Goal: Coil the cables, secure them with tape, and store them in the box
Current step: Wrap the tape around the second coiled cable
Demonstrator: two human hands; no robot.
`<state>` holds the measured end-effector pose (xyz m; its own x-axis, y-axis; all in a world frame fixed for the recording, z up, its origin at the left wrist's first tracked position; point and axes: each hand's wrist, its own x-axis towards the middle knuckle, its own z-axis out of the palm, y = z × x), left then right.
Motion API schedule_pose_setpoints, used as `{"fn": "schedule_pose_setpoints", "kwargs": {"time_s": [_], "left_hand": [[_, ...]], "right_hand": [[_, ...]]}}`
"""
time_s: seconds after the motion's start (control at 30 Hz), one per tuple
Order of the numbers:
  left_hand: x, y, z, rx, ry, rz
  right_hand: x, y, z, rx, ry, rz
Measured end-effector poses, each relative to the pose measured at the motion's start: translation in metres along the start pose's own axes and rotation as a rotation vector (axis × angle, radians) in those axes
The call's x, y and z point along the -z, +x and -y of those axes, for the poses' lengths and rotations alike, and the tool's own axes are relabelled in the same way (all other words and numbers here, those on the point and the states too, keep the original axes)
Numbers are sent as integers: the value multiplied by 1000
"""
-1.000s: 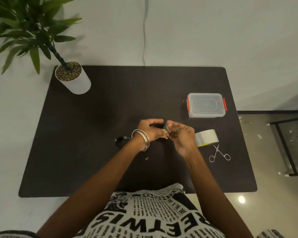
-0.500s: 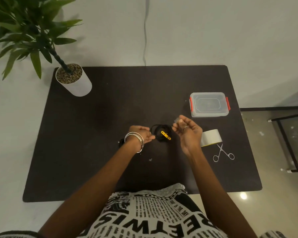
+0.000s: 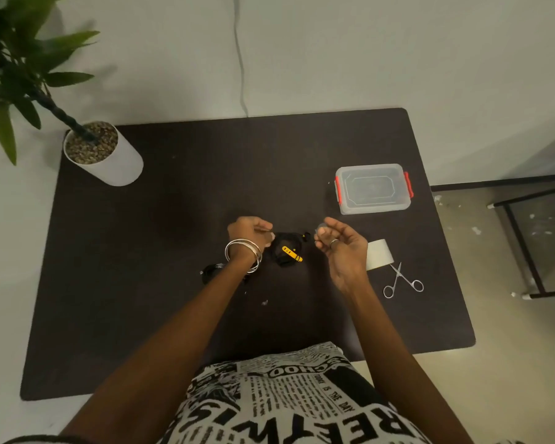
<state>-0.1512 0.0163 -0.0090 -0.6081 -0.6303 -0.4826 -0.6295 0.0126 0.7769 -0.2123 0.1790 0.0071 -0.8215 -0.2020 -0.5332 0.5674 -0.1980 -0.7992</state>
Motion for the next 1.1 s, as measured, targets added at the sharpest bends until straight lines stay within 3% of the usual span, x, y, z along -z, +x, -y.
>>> {"fn": "schedule_pose_setpoints", "kwargs": {"time_s": [0.1, 0.27, 0.37, 0.73, 0.93, 1.1], "left_hand": [[-1, 5, 1, -128, 245, -19], [-17, 14, 2, -293, 922, 128], [-25, 12, 7, -404, 1085, 91], [-29, 8, 26, -697, 1098, -122], [-16, 16, 15, -513, 845, 23], [7, 10, -10, -548, 754, 78]], "right_hand": [[-1, 4, 2, -6, -24, 23], [-5, 12, 6, -3, -47, 54], [-6, 16, 8, 5, -98, 54], [-4, 25, 8, -3, -116, 107], [-5, 22, 9, 20, -82, 125], [-17, 16, 17, 216, -149, 254]]}}
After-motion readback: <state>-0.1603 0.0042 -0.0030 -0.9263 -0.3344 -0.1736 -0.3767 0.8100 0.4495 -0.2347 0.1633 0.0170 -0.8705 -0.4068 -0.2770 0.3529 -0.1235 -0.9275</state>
